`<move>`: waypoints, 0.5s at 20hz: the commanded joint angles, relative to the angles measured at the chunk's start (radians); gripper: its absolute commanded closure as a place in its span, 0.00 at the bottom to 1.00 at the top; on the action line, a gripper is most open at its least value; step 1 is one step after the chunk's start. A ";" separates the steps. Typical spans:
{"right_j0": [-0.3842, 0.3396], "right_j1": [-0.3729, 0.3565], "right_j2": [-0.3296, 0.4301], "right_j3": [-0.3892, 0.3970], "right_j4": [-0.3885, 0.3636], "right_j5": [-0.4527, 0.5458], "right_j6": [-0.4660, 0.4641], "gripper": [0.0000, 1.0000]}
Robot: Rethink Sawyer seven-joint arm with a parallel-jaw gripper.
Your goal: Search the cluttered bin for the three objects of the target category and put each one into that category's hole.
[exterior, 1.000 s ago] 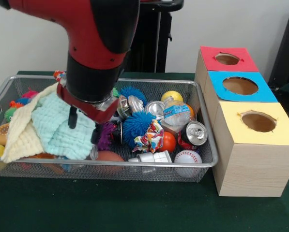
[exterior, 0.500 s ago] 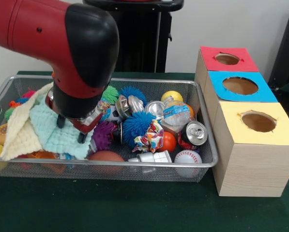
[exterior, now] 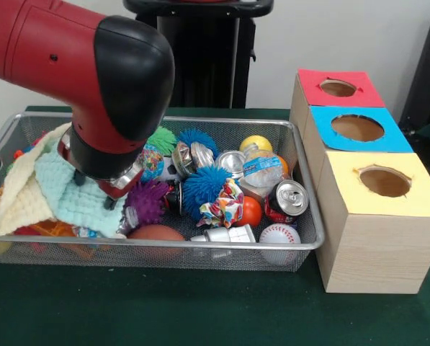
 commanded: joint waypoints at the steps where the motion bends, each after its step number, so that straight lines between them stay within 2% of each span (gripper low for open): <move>1: 0.006 0.040 0.022 -0.047 -0.100 0.043 -0.237 0.00; 3: 0.003 0.036 0.030 -0.026 -0.096 0.025 -0.236 0.00; 4: 0.002 0.023 0.035 0.005 -0.095 0.018 -0.244 1.00; 10: 0.013 0.003 0.027 0.046 -0.094 0.052 -0.253 1.00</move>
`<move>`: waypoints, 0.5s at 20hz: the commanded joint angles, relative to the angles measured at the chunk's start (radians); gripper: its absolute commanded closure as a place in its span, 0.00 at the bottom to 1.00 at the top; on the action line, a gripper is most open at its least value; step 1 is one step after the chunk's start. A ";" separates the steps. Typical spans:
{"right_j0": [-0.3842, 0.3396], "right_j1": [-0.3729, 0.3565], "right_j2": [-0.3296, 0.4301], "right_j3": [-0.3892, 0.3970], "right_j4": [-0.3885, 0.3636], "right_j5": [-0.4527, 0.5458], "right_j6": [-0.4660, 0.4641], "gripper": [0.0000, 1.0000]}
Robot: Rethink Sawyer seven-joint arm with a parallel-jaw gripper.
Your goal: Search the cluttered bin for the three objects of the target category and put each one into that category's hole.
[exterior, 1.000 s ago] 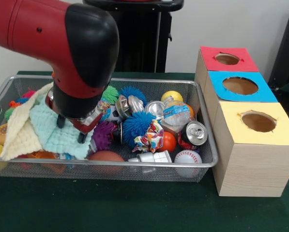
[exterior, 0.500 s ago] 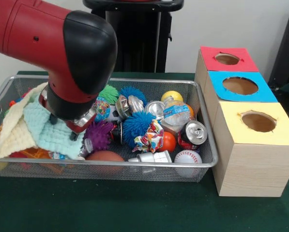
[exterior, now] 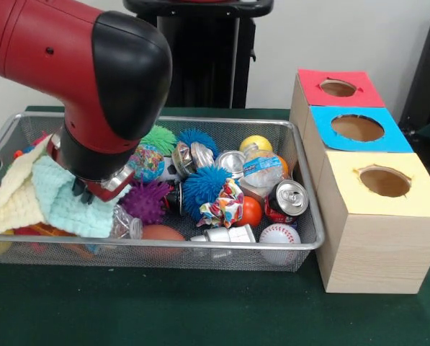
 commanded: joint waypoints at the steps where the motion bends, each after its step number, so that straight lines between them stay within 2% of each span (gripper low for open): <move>1: 0.016 -0.005 0.024 0.086 -0.063 0.058 -0.248 1.00; 2: 0.019 -0.008 0.019 0.090 -0.063 0.058 -0.237 1.00; 4: 0.025 -0.020 0.015 0.111 -0.046 0.010 -0.157 1.00; 7: 0.026 -0.040 0.021 0.141 -0.025 0.016 -0.152 1.00; 10: 0.035 -0.143 0.019 0.252 0.016 0.056 -0.167 1.00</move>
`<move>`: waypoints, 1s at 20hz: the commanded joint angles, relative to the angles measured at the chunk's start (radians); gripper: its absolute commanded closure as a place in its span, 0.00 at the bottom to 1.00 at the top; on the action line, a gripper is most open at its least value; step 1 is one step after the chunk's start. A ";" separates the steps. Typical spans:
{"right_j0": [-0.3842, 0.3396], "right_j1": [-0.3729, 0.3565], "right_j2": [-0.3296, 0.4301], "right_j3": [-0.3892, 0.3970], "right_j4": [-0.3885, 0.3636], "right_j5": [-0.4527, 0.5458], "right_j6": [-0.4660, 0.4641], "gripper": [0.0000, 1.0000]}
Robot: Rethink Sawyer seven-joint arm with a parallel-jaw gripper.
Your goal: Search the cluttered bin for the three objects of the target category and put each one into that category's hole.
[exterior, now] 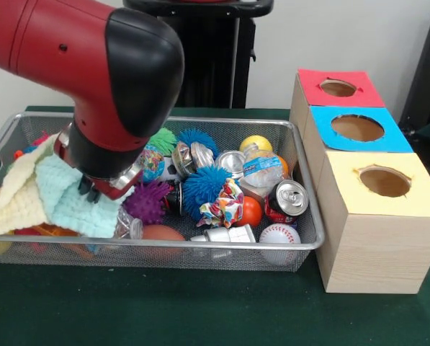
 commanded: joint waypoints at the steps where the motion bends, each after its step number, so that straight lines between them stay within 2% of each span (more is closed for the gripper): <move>1: 0.016 -0.175 0.029 0.289 0.037 0.054 -0.168 1.00; 3: 0.031 -0.251 0.022 0.352 0.058 0.077 -0.150 1.00; 6: 0.049 -0.317 0.014 0.398 0.071 0.119 -0.129 1.00; 14: 0.059 -0.373 0.032 0.426 0.083 0.198 -0.117 1.00; 16: 0.056 -0.383 0.040 0.439 0.095 0.195 -0.106 1.00; 20: 0.044 -0.417 0.059 0.528 0.157 0.137 -0.065 1.00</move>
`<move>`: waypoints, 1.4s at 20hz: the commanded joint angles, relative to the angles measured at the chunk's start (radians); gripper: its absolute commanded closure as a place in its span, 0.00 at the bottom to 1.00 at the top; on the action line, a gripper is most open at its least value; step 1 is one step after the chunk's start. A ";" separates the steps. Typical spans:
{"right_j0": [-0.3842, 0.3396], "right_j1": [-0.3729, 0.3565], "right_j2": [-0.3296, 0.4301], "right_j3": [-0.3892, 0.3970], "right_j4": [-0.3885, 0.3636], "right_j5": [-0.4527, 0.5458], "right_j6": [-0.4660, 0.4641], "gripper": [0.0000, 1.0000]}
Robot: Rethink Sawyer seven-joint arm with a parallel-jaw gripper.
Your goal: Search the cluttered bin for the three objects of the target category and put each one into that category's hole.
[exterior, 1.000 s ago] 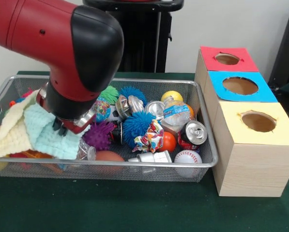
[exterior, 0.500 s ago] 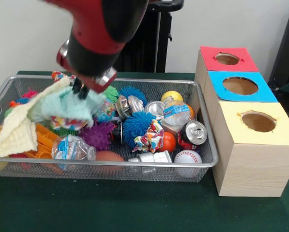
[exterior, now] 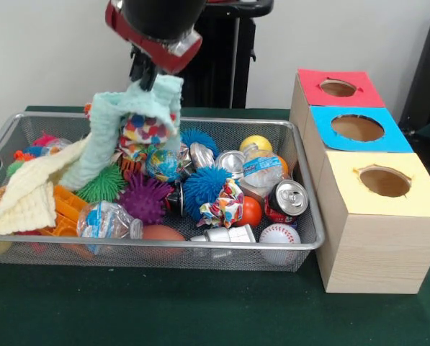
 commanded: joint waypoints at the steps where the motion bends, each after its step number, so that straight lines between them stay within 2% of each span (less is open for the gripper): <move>1: -0.016 -0.078 0.059 0.240 0.084 0.020 -0.056 1.00; 7: -0.002 -0.118 0.050 0.292 0.125 0.014 -0.027 1.00; 13: 0.014 -0.175 0.035 0.313 0.140 0.071 -0.012 1.00; 22: 0.071 -0.267 0.013 0.378 0.204 0.125 0.079 1.00; 28: 0.092 -0.241 0.029 0.393 0.263 0.075 0.118 1.00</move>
